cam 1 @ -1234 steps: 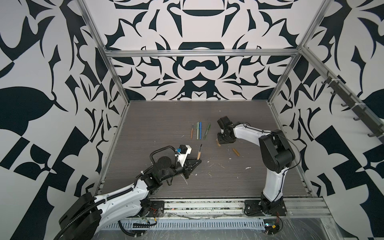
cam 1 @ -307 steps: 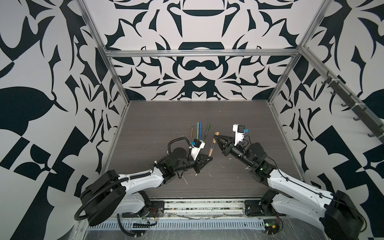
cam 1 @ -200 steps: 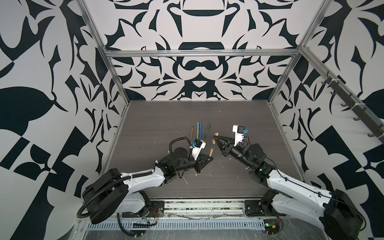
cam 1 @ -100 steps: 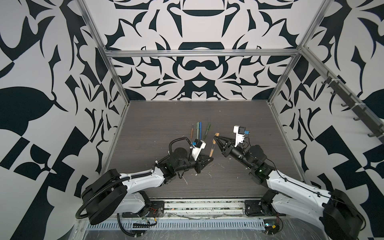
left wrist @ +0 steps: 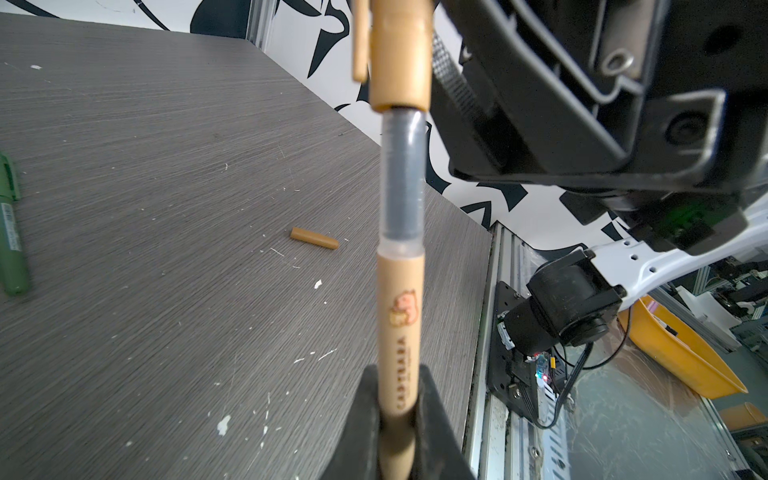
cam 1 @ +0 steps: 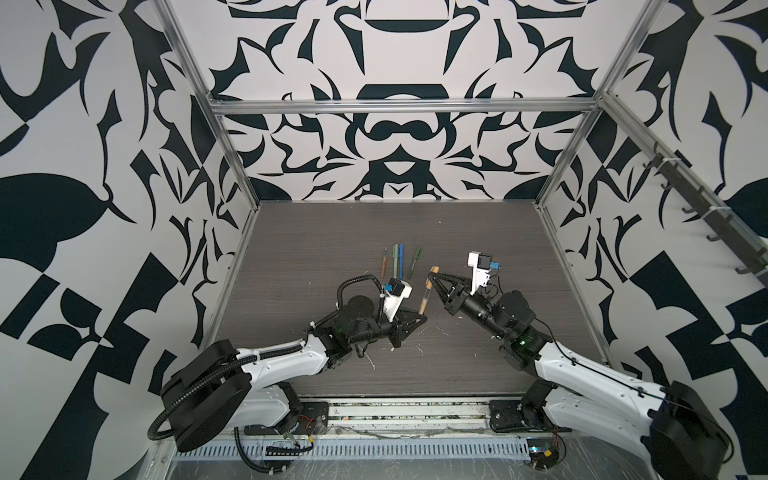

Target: Insert the pens into the pen caps

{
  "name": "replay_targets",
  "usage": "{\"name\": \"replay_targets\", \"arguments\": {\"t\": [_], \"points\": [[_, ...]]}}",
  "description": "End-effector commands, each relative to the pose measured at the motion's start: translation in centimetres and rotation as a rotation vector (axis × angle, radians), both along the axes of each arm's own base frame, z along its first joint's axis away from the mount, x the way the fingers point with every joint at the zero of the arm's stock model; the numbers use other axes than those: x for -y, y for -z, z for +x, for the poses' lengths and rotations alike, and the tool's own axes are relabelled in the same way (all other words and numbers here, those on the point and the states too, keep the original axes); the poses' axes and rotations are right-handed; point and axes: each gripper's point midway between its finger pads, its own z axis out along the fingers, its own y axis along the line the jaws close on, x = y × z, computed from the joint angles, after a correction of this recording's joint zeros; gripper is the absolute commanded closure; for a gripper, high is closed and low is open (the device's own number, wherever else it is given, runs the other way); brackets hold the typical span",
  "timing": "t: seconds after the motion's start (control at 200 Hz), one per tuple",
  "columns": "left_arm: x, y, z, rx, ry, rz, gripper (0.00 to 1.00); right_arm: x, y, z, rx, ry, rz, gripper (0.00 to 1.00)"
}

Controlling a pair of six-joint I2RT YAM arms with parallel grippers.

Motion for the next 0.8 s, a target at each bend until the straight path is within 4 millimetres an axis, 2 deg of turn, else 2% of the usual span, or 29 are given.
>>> {"name": "replay_targets", "arguments": {"t": [0.0,0.19,0.61,0.795], "points": [[0.3,-4.6,0.6,0.085,-0.016,-0.119,1.0,-0.3,1.2,-1.0,-0.023,-0.032,-0.045,1.0],[0.2,-4.4,0.4,0.08,-0.013,-0.115,1.0,0.1,0.6,-1.0,-0.004,-0.013,-0.073,1.0],[0.5,-4.5,0.4,0.072,0.002,-0.121,1.0,-1.4,0.9,-0.8,-0.01,-0.073,-0.009,1.0],[0.3,-4.5,0.5,0.075,-0.012,-0.12,1.0,-1.3,1.2,-1.0,-0.013,-0.075,-0.018,1.0]]}}
